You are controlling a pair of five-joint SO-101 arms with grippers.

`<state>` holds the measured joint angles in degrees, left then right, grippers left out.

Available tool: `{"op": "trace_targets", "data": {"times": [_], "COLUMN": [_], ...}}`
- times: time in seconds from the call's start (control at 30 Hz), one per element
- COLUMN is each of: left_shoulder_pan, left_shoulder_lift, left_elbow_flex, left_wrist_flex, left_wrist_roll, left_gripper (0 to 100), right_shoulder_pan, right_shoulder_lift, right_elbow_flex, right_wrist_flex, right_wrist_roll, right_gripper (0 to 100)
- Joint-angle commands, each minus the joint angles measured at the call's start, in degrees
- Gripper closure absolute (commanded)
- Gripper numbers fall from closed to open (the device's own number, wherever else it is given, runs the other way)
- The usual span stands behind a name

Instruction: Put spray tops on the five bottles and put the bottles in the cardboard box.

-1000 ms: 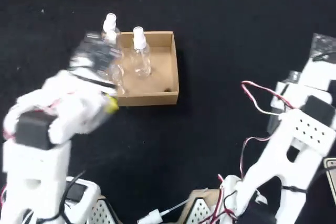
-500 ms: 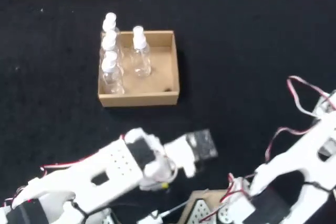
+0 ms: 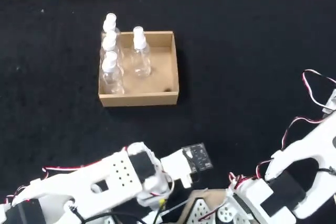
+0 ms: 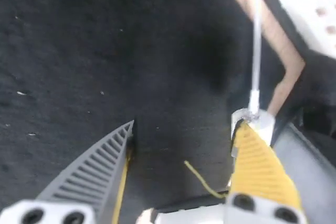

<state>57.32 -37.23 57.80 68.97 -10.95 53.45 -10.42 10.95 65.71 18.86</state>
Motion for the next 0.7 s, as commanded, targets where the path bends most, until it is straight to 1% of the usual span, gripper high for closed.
{"op": "trace_targets", "data": {"times": [0.0, 0.1, 0.2, 0.33, 0.57, 0.67], "left_shoulder_pan": [6.64, 11.30, 13.85, 14.02, 13.93, 13.93], "left_shoulder_lift": [-1.85, -1.76, -1.49, -1.23, -1.41, -1.76], "left_elbow_flex": [-2.33, -0.84, 0.31, 3.03, 10.59, 10.86], "left_wrist_flex": [0.44, 0.00, 0.00, -0.70, -9.14, -9.67], "left_wrist_roll": [5.80, 6.24, 6.42, 6.15, 6.07, 6.07], "left_gripper": [72, 72, 72, 72, 72, 73], "right_shoulder_pan": [0.44, -0.62, -1.23, -1.58, -1.58, -1.41], "right_shoulder_lift": [-0.40, -0.40, -0.40, -0.40, -0.48, -0.48], "right_elbow_flex": [-3.82, -3.82, -3.82, -3.82, -3.82, -3.82], "right_wrist_flex": [-1.05, -0.97, -0.97, -0.79, -0.79, -0.79], "right_wrist_roll": [0.44, 0.44, 0.35, 0.18, 0.35, 0.35], "right_gripper": [98.8, 98.8, 98.8, 98.8, 98.8, 98.8]}}
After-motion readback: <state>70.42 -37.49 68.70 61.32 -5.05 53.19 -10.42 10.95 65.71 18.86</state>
